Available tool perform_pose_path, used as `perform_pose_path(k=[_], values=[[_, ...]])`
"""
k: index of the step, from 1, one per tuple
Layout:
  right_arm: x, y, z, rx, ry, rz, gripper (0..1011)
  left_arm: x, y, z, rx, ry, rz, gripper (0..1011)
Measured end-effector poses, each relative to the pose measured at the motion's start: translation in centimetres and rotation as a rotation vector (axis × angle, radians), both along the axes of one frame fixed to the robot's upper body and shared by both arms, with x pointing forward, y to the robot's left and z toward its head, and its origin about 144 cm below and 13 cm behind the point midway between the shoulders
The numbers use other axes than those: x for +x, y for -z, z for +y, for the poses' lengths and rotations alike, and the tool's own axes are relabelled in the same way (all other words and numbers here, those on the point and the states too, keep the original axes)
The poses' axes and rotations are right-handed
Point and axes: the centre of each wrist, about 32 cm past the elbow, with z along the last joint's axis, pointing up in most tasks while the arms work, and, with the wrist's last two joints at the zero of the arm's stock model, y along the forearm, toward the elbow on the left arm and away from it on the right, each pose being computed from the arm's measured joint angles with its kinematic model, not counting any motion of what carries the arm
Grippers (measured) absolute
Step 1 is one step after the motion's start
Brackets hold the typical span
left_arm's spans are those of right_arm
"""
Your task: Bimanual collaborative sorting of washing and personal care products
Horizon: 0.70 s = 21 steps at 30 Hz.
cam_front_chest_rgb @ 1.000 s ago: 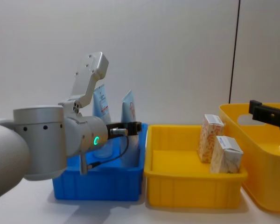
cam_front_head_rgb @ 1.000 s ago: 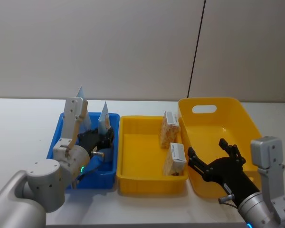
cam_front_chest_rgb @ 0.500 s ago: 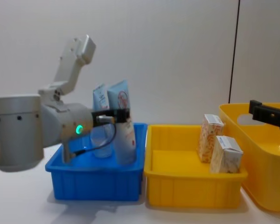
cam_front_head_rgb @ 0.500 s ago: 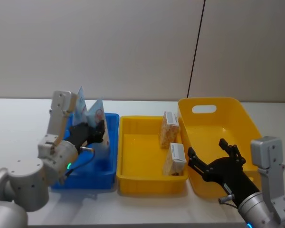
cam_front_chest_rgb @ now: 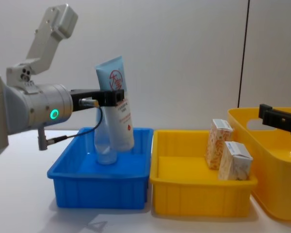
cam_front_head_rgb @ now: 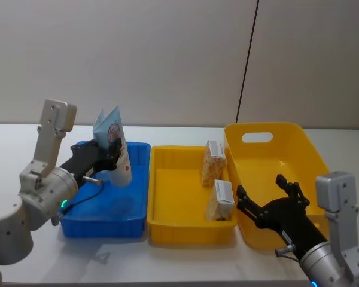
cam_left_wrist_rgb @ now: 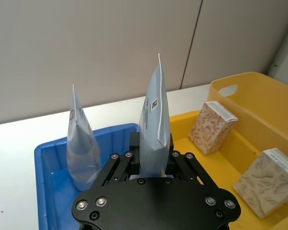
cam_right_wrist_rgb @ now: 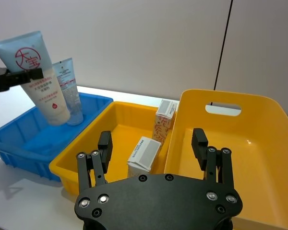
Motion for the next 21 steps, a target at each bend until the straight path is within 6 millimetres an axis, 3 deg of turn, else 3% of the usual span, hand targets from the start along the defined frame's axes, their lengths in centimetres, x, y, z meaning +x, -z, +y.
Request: perform_pose_path(k=[21], values=[[0.0,0.0,0.0,0.0,0.0,0.0,1002,0.1,-2.0,0.8,-0.106,0.258,-0.059,241]])
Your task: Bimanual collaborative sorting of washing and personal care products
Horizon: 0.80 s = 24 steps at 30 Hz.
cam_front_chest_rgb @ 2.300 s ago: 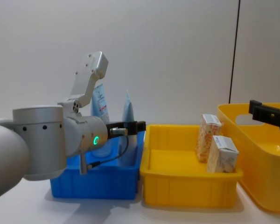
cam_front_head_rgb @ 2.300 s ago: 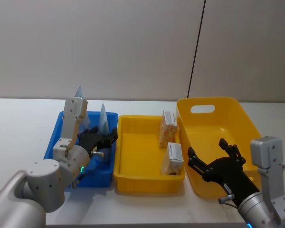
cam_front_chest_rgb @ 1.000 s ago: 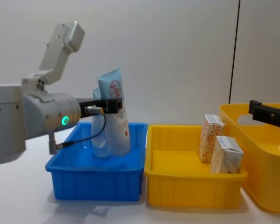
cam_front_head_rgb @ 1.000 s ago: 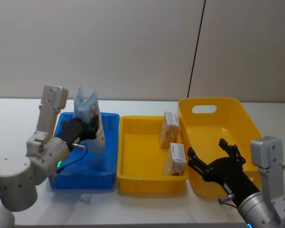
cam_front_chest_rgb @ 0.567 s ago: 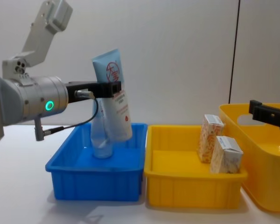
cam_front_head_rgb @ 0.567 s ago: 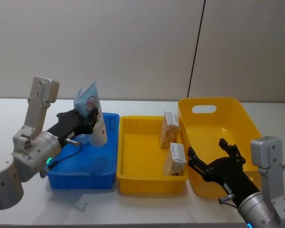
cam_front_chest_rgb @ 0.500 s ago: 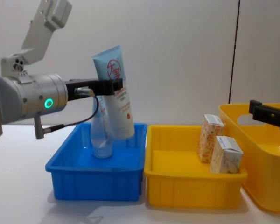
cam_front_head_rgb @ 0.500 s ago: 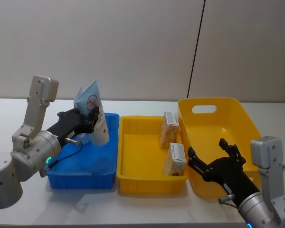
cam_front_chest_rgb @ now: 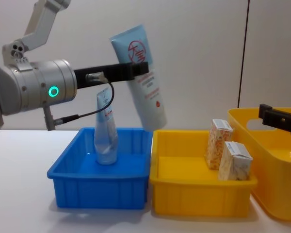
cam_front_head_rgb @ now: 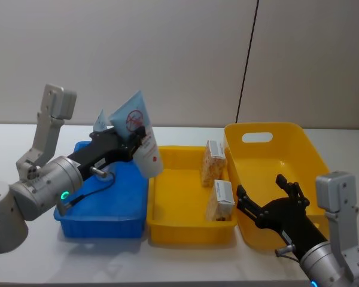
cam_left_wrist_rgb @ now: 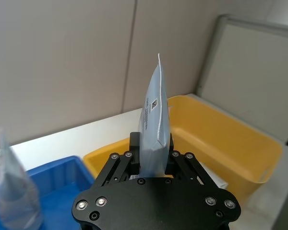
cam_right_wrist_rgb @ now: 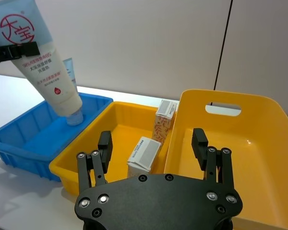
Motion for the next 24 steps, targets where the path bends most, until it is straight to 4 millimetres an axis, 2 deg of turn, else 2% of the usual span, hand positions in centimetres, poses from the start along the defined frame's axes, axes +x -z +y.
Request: perform_pose_path(k=[16,24], values=[[0.0,0.0,0.0,0.0,-0.004,0.0,1002,1.1,-0.6,-1.3,-0.06,0.263,0.025,241],[0.0,-1.0,0.1,0.008,-0.047,0.01,1002,1.7,-0.8,-2.4,-0.078,0.386,0.048,240]])
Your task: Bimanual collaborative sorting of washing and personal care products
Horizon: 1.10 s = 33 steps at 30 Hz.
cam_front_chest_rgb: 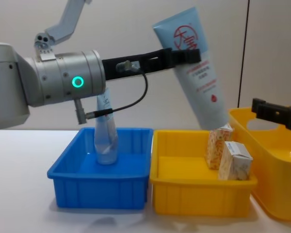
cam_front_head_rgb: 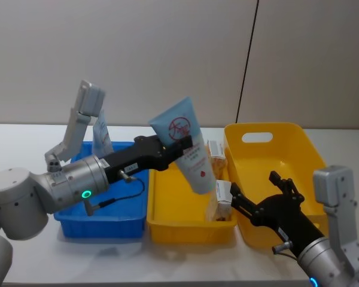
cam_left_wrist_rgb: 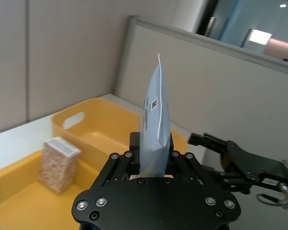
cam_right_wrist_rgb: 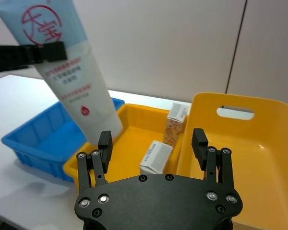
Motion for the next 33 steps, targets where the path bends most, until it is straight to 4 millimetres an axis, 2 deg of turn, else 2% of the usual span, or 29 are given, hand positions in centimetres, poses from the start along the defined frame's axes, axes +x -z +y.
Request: perform_pose_path(k=[18,33], values=[[0.4,-3.7,-0.2,-0.01,-0.106,0.068,1002,0.5,-0.2,-1.5,-0.021,0.138,0.03,240],[1.0,-5.0,-1.5,-0.129,-0.182,0.11,1002,0.6,-0.2,-1.8,-0.026,0.169,0.038,241]])
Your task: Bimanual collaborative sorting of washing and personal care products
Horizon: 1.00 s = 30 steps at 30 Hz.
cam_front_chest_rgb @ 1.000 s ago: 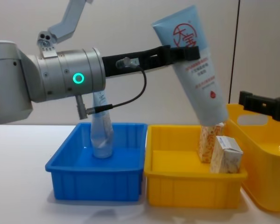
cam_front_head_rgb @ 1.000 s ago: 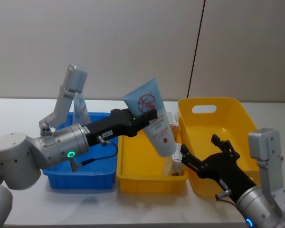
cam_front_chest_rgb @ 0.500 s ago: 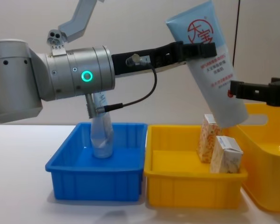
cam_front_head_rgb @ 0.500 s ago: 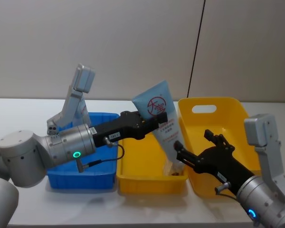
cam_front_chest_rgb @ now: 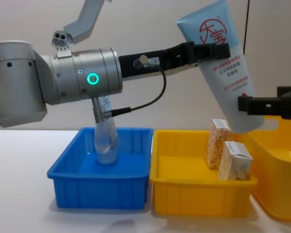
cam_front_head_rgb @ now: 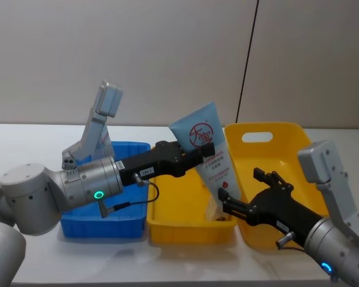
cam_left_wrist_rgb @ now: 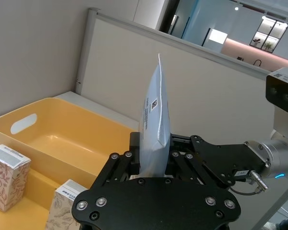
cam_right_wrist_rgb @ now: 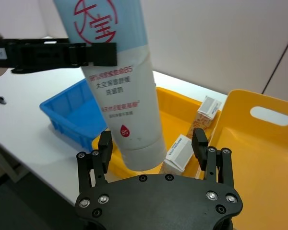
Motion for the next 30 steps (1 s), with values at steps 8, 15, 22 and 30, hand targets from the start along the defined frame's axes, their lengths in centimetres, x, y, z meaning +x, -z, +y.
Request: perform_pose_path(k=[8,15,22,30], values=[[0.3,-0.5,-0.7,-0.047,-0.067,-0.012,1002,0.0,0.0,-0.1,-0.001,0.006,0.001,240],[0.8,-0.5,-0.6,-0.068,-0.082,-0.027,1002,0.0,0.0,-0.1,-0.001,0.009,0.002,241],[1.3,-0.2,-0.2,-0.089,-0.084,-0.042,1002,0.0,0.0,-0.1,-0.001,0.011,0.003,241],[2.0,0.2,0.6,-0.103,-0.087,-0.047,1002,0.0,0.0,-0.1,-0.002,0.012,0.003,241]])
